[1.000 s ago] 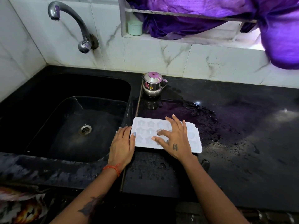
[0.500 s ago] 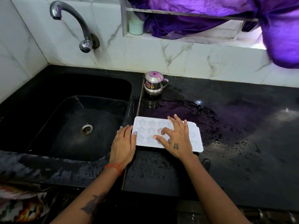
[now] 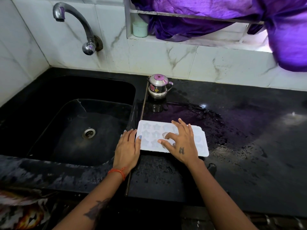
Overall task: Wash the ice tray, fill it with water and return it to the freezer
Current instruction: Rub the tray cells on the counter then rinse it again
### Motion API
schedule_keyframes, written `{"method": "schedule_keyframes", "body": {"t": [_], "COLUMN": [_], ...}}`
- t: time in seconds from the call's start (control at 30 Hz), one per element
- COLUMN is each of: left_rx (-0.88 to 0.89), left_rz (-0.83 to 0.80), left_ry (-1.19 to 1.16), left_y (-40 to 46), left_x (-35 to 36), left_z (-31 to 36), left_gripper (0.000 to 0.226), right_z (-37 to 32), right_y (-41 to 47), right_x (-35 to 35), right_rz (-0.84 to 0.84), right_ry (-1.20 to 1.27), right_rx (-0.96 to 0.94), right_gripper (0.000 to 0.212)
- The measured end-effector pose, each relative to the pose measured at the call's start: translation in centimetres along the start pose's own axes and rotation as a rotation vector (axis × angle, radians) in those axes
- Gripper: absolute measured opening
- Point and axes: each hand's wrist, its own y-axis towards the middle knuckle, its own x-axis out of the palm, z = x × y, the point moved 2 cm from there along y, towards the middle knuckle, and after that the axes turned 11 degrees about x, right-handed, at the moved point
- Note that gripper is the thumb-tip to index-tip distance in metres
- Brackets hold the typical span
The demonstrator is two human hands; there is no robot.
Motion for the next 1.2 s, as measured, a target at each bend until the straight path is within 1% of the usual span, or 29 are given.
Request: {"method": "schedule_keyframes", "body": {"t": [0.2,0.3,0.43,0.57,0.73,0.8,0.9,1.0,1.07,1.13,1.2], "left_rx": [0.002,0.004,-0.001,-0.003,-0.008,-0.008,-0.009,-0.01,-0.001,0.003,0.0], "left_rz": [-0.002,-0.001,-0.012,-0.006,-0.008,-0.007,-0.014,-0.011,-0.008,-0.007,-0.006], "left_ry": [-0.001,0.0,0.011,0.003,0.013,0.01,0.014,0.014,0.022,0.025,0.024], "left_y": [0.0,0.0,0.0,0.0,0.0,0.1,0.1,0.0,0.0,0.0,0.0], "left_x": [-0.1,-0.1,0.0,0.0,0.0,0.0,0.1,0.0,-0.1,-0.1,-0.1], "left_z": [0.0,0.1,0.1,0.0,0.0,-0.1,-0.1,0.0,0.0,0.0,0.0], "left_gripper": [0.057,0.057,0.058,0.057,0.059,0.064,0.059,0.06,0.068,0.074,0.071], "right_z": [-0.1,-0.5,-1.8,-2.9,-2.8,-2.8,-2.9,-2.9,-2.8,-2.8,-2.8], "right_y": [0.1,0.4,0.8,1.3,1.4,1.3,1.1,1.0,1.0,0.9,0.9], "right_x": [-0.2,-0.4,-0.3,0.6,1.6,1.8,1.6,1.5,1.5,1.5,1.6], "right_rz": [0.016,0.05,0.091,0.052,-0.032,-0.037,-0.048,-0.036,-0.028,-0.013,0.011], "right_ry": [0.023,0.041,0.053,0.03,-0.012,-0.047,-0.076,-0.081,-0.075,-0.087,-0.113], "right_rx": [0.019,0.032,-0.014,-0.055,-0.071,-0.095,-0.102,-0.097,-0.094,-0.092,-0.098], "right_gripper": [0.048,0.047,0.047,0.05,0.068,0.069,0.07,0.069,0.066,0.061,0.054]}}
